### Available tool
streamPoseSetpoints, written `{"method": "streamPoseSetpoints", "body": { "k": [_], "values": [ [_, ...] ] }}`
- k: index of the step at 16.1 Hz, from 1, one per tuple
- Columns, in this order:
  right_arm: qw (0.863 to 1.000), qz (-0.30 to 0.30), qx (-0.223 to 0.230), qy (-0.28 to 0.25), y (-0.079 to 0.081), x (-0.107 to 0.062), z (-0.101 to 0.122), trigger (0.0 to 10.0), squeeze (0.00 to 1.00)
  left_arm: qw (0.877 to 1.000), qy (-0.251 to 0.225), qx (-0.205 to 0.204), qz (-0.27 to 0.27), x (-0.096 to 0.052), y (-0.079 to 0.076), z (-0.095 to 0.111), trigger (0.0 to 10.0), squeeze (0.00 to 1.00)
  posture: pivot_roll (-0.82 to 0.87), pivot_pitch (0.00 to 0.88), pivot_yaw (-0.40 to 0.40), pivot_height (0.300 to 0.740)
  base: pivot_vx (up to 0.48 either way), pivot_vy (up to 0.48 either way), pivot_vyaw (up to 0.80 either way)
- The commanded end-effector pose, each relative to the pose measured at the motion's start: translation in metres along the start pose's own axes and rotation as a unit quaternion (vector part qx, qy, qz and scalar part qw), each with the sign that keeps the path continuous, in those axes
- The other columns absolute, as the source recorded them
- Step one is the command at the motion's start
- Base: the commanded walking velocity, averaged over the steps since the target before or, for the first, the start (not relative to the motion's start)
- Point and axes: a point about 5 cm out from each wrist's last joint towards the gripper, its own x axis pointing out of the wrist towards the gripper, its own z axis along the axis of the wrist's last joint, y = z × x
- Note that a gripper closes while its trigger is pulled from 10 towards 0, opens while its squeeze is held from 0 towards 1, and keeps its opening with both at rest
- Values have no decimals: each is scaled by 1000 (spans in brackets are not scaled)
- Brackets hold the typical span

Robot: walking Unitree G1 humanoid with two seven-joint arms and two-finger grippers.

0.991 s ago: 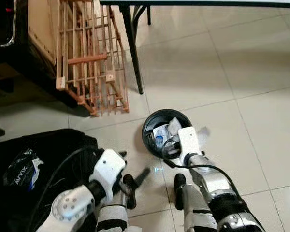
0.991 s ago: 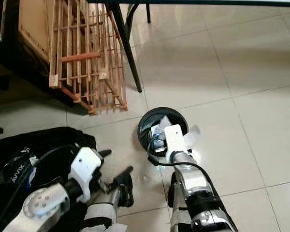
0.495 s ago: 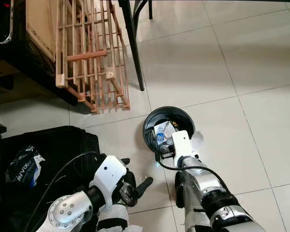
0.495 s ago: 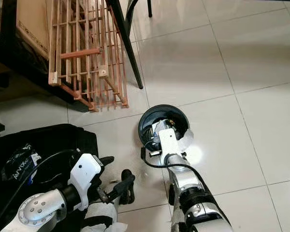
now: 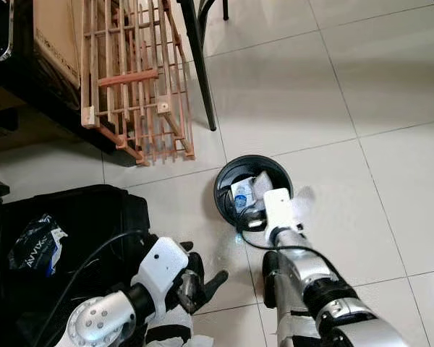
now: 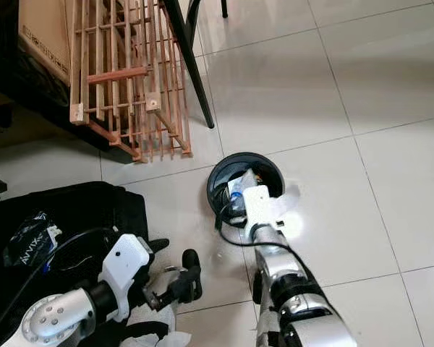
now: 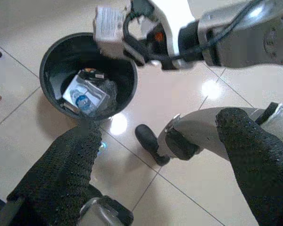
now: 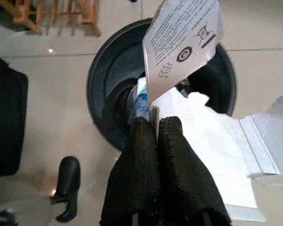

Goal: Picking trash to rubbish bin

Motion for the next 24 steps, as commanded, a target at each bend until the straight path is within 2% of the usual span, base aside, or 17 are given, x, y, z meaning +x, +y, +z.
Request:
{"method": "streamPoseSetpoints", "body": {
  "k": [1,4,18,19,20,24],
  "values": [
    [1000,-4,2,17,1,-3,-15,10000,0,1000,11,-13,-13,-3,-6,-5,10000,0,226,575,131,740,0,0,0],
    [1000,-8,-4,-2,-3,-1,-7,10000,0,1000,13,-14,-12,-4,-6,-5,10000,0,225,581,131,740,0,0,0],
    [1000,-2,1,-27,-2,3,4,10000,0,999,19,-24,-15,-10,-12,-5,10000,0,241,606,139,740,0,0,0],
    [1000,-2,2,-30,-3,3,5,10000,239,999,19,-24,-16,-10,-12,-5,10000,0,238,606,139,740,0,0,0],
    [999,0,7,-32,-3,3,6,10000,1000,999,20,-23,-17,-10,-13,-5,10000,0,238,606,139,740,0,0,0],
    [999,5,13,-38,-2,3,8,10000,1000,999,21,-22,-14,-12,-14,-4,10000,0,244,615,139,740,0,0,0]
  ]
}}
